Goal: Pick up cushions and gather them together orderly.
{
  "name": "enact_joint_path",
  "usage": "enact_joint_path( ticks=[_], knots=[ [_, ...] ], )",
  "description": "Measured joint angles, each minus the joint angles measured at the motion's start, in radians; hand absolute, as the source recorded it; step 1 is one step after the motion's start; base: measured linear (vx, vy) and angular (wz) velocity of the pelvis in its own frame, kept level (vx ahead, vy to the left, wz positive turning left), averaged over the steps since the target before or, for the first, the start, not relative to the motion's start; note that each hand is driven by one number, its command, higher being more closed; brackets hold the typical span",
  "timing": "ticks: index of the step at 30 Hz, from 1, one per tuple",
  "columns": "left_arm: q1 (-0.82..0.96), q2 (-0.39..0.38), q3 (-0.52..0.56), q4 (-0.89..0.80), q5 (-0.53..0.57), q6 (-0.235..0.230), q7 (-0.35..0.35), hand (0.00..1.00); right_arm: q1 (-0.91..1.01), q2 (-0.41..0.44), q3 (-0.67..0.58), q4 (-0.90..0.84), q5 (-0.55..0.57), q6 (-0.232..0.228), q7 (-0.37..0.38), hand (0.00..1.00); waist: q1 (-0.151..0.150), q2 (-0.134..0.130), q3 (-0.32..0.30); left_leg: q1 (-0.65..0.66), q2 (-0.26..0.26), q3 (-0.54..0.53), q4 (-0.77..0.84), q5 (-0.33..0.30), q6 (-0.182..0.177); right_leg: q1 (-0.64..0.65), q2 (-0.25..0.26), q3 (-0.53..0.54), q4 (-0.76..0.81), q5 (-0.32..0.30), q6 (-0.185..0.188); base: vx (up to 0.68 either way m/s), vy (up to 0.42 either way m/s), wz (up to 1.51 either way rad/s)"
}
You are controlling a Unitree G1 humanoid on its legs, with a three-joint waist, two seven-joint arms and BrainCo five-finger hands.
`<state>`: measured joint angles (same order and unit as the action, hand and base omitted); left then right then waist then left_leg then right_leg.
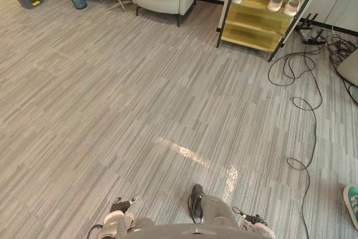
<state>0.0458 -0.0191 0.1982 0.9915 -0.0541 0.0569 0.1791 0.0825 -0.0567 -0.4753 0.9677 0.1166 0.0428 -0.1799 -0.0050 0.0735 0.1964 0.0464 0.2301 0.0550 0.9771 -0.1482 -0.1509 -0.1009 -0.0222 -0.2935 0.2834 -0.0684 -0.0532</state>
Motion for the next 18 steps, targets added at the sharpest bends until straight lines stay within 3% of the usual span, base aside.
enact_joint_path(
  ticks=[3, 5, 6, 8, 10, 11, 14, 18],
  knots=[
    [0.001, 0.003, -0.026, -0.031, 0.0, -0.001, -0.001, 0.0, -0.004, 0.004, 0.0, 0.001, 0.015, 0.001, -0.003, 0.0, 0.007, -0.002, 0.003, -0.139, 0.007, 0.092, -0.001, -0.073, 0.062, 0.128, 0.001, 0.013, -0.079, -0.031, 0.004, 0.43, -0.095, -0.1],
    [0.001, 0.008, -0.033, -0.042, -0.001, -0.006, -0.002, 0.0, -0.011, 0.002, -0.002, 0.01, 0.016, 0.002, -0.003, 0.0, 0.026, -0.004, 0.005, -0.184, -0.003, 0.129, -0.171, -0.109, 0.062, 0.167, -0.002, 0.033, -0.109, -0.028, 0.021, 0.32, 0.047, -0.33],
    [0.001, 0.008, -0.038, -0.051, -0.001, -0.011, -0.002, 0.0, -0.011, 0.006, -0.003, 0.009, 0.016, 0.001, -0.004, 0.0, 0.041, -0.008, 0.007, -0.187, -0.032, 0.129, -0.373, -0.103, 0.067, 0.181, -0.015, 0.061, -0.106, -0.044, 0.045, 0.31, 0.115, -0.54],
    [0.003, 0.008, -0.042, -0.051, 0.0, -0.011, -0.002, 0.0, -0.008, 0.007, -0.004, 0.0, 0.017, 0.002, -0.004, 0.0, 0.039, -0.005, 0.004, -0.185, -0.059, 0.09, -0.53, -0.061, 0.071, 0.186, -0.021, 0.081, -0.092, -0.064, 0.068, 0.17, 0.126, -0.4],
    [0.004, 0.004, -0.038, -0.048, -0.001, -0.012, -0.003, 0.0, 0.0, 0.008, -0.002, -0.008, 0.015, 0.002, -0.004, 0.0, 0.044, -0.005, -0.004, -0.163, -0.108, 0.005, -0.634, 0.063, 0.074, 0.185, -0.028, 0.13, -0.044, -0.11, 0.111, 0.25, 0.264, -0.44],
    [0.005, 0.02, -0.041, -0.047, 0.009, -0.012, -0.004, 0.0, 0.007, 0.023, -0.001, -0.005, 0.015, 0.005, -0.003, 0.0, 0.042, -0.044, -0.02, -0.15, -0.137, 0.011, -0.654, 0.053, 0.081, 0.183, -0.053, 0.152, -0.045, -0.121, 0.125, 0.32, 0.31, -0.44],
    [0.004, 0.05, -0.041, -0.037, 0.014, -0.012, -0.005, 0.0, 0.008, 0.061, 0.0, -0.003, 0.015, 0.005, -0.002, 0.0, 0.053, -0.087, -0.039, -0.128, -0.174, 0.069, -0.68, 0.042, 0.099, 0.176, -0.095, 0.202, -0.074, -0.116, 0.129, 0.2, 0.189, -0.35],
    [0.001, 0.058, -0.044, -0.02, 0.017, -0.011, -0.009, 0.0, 0.006, 0.069, -0.006, 0.003, 0.015, 0.004, -0.001, 0.0, 0.05, -0.098, -0.049, -0.106, -0.203, 0.082, -0.709, 0.041, 0.111, 0.202, -0.113, 0.232, -0.135, -0.088, 0.124, 0.09, 0.111, -0.14]
  ],
)
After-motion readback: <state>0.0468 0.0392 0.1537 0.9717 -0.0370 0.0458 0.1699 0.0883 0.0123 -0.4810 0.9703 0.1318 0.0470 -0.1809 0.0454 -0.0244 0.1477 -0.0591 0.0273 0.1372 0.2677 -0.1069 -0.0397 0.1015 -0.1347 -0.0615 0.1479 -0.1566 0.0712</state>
